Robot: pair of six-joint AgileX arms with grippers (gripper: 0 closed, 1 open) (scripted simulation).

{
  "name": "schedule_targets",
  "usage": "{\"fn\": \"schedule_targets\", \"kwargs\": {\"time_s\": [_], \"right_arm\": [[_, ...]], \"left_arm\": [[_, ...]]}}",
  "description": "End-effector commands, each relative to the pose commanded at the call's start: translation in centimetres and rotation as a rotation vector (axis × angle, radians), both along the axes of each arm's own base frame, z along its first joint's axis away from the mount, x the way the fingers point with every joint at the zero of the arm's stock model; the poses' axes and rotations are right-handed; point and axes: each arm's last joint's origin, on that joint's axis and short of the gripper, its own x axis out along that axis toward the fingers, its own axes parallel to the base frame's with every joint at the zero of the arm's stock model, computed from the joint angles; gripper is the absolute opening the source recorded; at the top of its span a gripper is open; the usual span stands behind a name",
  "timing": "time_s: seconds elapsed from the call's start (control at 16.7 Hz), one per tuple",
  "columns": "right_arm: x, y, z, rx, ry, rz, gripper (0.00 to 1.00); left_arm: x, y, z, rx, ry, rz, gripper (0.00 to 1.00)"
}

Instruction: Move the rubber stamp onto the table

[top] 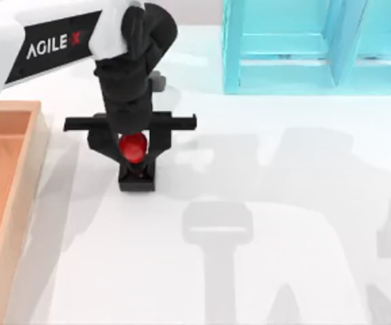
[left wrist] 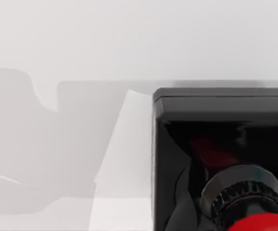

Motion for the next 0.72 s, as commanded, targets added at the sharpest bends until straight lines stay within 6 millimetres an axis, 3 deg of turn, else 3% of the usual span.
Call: {"fn": "schedule_targets", "kwargs": {"time_s": [0.42, 0.72], "right_arm": [[0.0, 0.0, 0.0, 0.0, 0.0, 0.0, 1.0], [0.0, 0.0, 0.0, 0.0, 0.0, 0.0, 1.0]], "left_arm": [[0.0, 0.0, 0.0, 0.0, 0.0, 0.0, 0.98], [0.0, 0.0, 0.0, 0.0, 0.0, 0.0, 1.0]]}}
